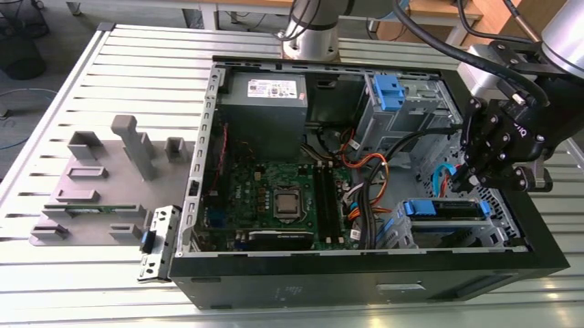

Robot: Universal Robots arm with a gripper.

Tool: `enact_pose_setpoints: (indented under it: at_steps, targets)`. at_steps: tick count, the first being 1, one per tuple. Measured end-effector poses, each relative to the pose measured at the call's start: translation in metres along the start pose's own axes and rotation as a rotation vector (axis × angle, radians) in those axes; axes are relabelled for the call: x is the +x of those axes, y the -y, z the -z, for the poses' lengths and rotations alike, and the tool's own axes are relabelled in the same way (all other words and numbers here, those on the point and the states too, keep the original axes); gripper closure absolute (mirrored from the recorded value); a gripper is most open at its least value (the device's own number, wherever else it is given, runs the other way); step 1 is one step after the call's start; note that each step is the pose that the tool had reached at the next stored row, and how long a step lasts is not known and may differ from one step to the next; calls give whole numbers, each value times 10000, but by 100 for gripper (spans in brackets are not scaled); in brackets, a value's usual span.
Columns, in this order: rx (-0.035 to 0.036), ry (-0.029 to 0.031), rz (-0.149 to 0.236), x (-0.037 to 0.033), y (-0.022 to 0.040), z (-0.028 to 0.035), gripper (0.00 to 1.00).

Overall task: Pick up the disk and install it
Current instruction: 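Insert the first disk wire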

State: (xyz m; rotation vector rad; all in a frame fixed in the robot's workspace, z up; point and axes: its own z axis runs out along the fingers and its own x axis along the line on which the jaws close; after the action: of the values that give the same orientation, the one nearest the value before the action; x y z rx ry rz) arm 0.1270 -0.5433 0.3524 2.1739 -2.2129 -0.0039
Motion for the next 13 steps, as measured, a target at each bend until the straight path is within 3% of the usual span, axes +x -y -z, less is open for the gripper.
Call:
enact_pose_setpoints:
  at_steps: [7,13]
  targets:
    - [0,0,0,0,-1,0,84]
    - [66,-1,51,17,-44,-12,84]
